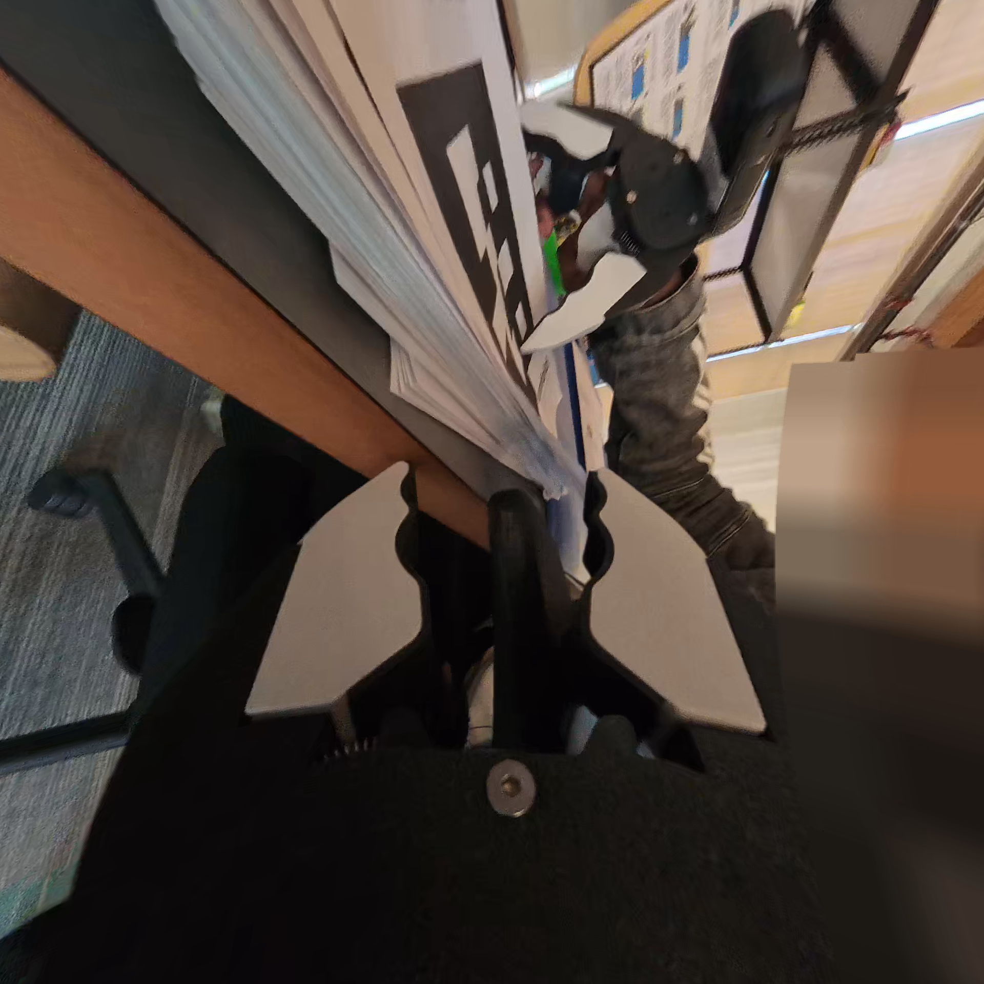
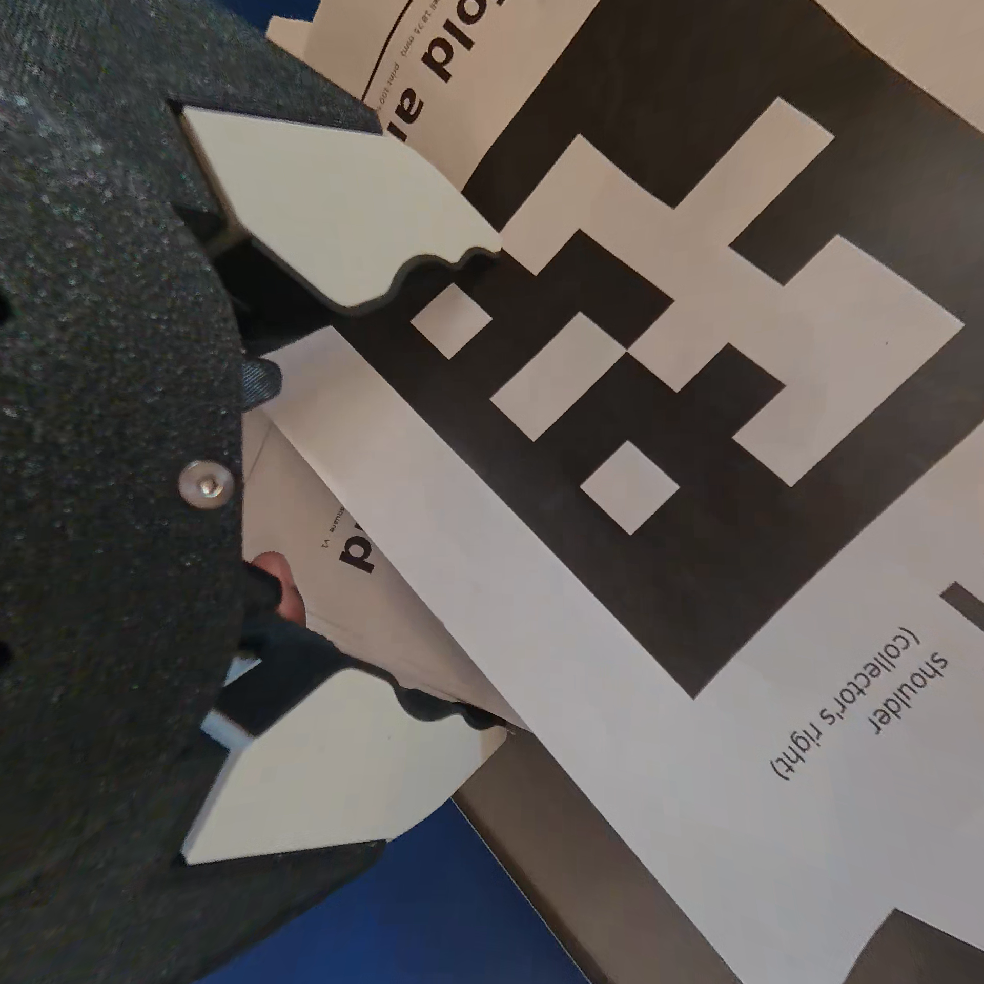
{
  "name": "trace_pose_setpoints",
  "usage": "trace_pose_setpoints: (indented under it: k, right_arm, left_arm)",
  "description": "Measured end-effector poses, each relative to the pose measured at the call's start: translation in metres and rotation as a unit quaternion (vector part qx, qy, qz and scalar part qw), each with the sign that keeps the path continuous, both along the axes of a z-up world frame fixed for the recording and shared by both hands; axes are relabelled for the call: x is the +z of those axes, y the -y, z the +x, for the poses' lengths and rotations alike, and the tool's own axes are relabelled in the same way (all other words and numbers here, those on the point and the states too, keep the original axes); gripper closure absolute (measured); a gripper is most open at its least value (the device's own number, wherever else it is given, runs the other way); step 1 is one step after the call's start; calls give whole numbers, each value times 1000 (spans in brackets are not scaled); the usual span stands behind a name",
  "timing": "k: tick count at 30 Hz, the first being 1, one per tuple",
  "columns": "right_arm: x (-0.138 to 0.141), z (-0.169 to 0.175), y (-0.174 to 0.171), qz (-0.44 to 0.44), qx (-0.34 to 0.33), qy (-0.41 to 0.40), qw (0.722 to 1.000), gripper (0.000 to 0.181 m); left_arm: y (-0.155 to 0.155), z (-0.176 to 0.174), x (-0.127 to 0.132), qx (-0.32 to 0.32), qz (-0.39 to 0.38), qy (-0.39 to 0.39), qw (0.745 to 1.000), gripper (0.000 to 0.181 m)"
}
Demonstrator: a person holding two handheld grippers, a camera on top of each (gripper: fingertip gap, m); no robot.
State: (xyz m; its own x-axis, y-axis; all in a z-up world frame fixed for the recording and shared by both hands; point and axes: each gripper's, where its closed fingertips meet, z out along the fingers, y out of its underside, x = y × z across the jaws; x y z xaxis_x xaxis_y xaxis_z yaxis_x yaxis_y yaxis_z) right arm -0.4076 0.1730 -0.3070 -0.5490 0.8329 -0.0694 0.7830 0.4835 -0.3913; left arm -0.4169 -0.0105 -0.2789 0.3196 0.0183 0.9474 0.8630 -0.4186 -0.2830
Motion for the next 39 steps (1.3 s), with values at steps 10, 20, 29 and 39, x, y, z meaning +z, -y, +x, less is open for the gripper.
trace_pose_setpoints:
  k: [10,20,29,39]
  right_arm:
    - [-1,0,0,-2,-8,-3,1000,34]
    - [-3,4,23,14,-130,32,991,34]
    - [15,40,79,-88,-147,32,985,46]
    - [29,42,86,-244,-139,-34,959,73]
  left_arm:
    - [7,-30,21,97,-27,-103,990,86]
    - [25,-20,28,101,-10,-46,994,66]
    - [-5,-1,19,53,54,168,983,60]
    - [-11,46,11,48,27,152,987,108]
